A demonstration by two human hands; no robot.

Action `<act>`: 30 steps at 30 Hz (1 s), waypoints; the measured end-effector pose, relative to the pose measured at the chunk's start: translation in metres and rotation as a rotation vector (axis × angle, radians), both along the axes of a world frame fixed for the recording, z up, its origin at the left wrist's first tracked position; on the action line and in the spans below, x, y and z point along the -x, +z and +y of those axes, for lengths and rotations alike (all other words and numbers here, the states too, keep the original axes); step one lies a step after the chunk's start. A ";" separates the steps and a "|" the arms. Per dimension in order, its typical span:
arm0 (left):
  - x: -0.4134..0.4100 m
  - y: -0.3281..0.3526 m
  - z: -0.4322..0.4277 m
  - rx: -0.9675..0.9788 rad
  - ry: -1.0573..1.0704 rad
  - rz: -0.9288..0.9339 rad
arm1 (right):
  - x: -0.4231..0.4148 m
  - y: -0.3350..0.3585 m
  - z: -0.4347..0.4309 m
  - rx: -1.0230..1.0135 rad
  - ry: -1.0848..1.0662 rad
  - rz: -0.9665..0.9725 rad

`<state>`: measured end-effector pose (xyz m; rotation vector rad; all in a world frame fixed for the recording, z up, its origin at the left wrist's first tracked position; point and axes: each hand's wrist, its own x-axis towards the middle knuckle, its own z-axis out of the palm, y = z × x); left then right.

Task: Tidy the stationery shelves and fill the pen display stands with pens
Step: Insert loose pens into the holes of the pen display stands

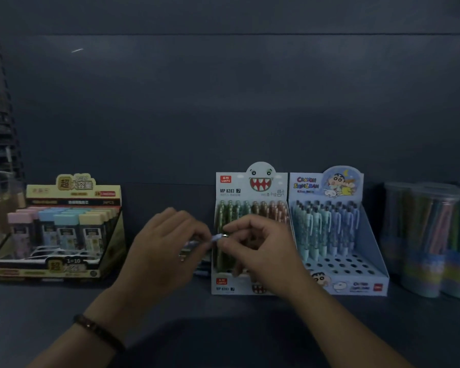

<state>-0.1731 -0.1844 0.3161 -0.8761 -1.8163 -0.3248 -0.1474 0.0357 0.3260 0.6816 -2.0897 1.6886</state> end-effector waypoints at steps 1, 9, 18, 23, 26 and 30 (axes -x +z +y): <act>-0.001 -0.002 0.004 0.024 0.009 0.018 | 0.000 0.001 -0.001 0.024 0.013 -0.010; -0.004 0.000 0.011 -0.034 0.043 0.036 | 0.002 0.004 -0.001 0.172 0.024 -0.062; -0.005 -0.002 -0.003 -0.035 0.150 -0.108 | 0.005 0.013 0.009 0.471 -0.011 -0.057; -0.021 0.007 0.024 -0.046 0.084 -0.113 | -0.002 0.023 0.023 0.546 -0.002 -0.005; -0.032 0.012 0.059 -0.124 0.041 -0.110 | -0.015 0.034 0.044 0.534 -0.030 0.030; -0.042 0.022 0.116 -0.156 0.002 -0.142 | -0.023 0.051 0.095 0.474 -0.150 0.088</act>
